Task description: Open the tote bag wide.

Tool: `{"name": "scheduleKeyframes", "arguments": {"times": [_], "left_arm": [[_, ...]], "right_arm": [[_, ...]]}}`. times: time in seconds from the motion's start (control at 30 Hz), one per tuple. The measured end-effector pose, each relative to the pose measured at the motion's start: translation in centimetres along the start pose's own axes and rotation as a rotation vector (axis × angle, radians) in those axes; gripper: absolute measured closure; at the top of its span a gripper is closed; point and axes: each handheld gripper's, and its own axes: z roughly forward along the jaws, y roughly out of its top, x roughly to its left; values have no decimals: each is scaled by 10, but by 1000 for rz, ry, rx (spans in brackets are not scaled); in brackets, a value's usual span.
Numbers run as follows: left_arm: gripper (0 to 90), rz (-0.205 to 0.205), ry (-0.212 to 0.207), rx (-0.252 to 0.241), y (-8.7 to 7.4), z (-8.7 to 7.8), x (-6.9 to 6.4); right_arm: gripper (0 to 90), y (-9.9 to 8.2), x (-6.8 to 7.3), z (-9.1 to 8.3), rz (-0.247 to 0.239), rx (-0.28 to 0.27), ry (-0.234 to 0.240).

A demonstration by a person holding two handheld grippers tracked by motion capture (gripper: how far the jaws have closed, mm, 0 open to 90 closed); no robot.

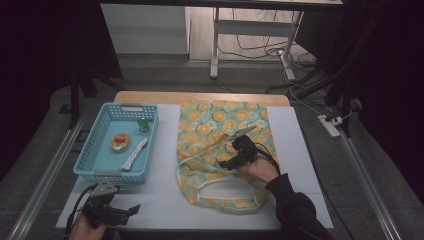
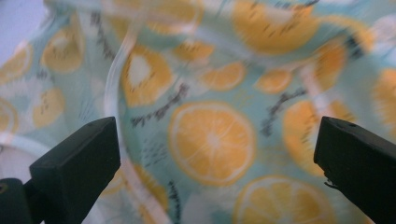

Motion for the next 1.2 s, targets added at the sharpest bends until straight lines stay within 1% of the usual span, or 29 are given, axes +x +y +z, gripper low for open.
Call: {"name": "scheduleKeyframes", "arguments": {"times": [0.1,0.17,0.23,0.37,0.43,0.53,0.6,0.7,0.77,0.8,0.83,0.87,0.9,0.93,1.07,1.1,1.13,1.2], "left_arm": [[3,0,-2,-2,0,0,0],[3,0,-2,-3,0,0,0],[3,1,-3,-3,0,0,0],[3,1,-1,-1,0,0,0],[3,2,0,-1,0,0,0],[3,2,1,3,0,0,0],[4,3,2,4,0,0,0],[4,3,3,5,0,0,0],[5,2,3,6,0,1,0],[5,1,3,6,0,1,0],[5,1,3,6,0,1,0],[5,1,4,6,0,1,0],[5,1,4,7,0,1,0],[5,2,3,8,0,1,0],[6,1,4,9,0,1,0],[6,1,4,9,0,1,0],[6,1,4,8,0,1,0],[6,2,4,6,0,1,0]], "right_arm": [[11,-7,4,5,-22,13,10],[10,-12,8,9,-33,34,20],[0,-16,13,13,-59,49,20],[0,-19,24,16,-137,60,-38],[5,-20,26,16,-147,56,-47],[165,-20,22,11,-136,34,-49],[249,-21,20,9,-133,19,-49],[417,-21,19,5,-132,19,-43],[540,-20,20,4,-141,19,-39],[540,-20,20,4,-141,19,-39],[590,-20,21,3,-143,19,-38],[679,-20,21,3,-145,15,-28],[679,-20,21,3,-145,15,-28],[797,-20,21,2,-146,13,-19],[887,-20,20,3,-137,10,-4],[887,-20,20,3,-137,10,-4],[900,-20,18,2,-127,11,4],[900,-19,17,1,-135,16,9]]}}
